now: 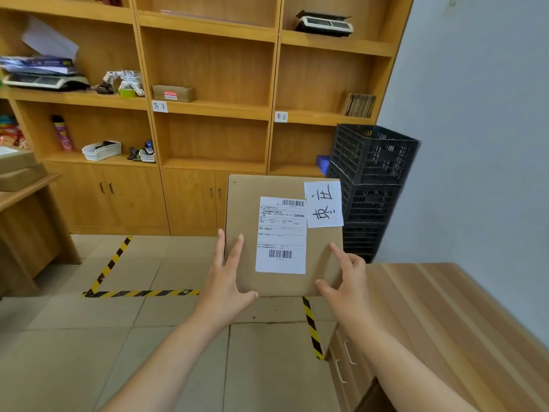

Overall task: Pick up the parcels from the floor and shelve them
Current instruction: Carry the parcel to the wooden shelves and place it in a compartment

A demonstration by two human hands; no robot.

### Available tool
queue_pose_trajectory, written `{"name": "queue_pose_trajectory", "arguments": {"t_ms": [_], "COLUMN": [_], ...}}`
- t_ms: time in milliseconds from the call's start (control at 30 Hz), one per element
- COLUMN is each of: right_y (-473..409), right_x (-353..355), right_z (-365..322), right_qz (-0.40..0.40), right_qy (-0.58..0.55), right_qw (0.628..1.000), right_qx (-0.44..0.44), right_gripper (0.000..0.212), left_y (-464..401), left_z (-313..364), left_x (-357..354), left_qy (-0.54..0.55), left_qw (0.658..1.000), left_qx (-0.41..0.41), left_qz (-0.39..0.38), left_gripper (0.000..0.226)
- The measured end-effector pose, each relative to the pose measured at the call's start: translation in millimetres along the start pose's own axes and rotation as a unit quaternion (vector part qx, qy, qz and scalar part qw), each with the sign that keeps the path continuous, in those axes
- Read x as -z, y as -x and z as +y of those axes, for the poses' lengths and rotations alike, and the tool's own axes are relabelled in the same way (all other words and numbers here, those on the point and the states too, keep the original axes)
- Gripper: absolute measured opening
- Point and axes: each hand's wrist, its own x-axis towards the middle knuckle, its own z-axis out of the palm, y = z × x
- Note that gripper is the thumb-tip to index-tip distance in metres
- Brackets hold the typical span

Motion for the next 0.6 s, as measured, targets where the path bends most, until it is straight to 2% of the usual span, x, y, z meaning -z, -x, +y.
{"name": "queue_pose_trajectory", "arguments": {"t_ms": [267,600], "right_y": [-99,-285], "right_x": [-44,-68], "right_z": [37,92], "right_qz": [-0.04,-0.085], "right_qy": [-0.034,-0.04], "right_qw": [0.999,0.996], "right_qx": [-0.009,0.012], "right_gripper": [0.072,0.073], "left_y": [-92,-257], "left_z": [-33,-35], "left_x": [-31,-93], "left_qy": [-0.005,-0.008], "left_qw": [1.0,0.998], "left_qx": [0.025,0.061], "left_qz": [-0.015,0.008], "left_gripper": [0.107,0.105]}}
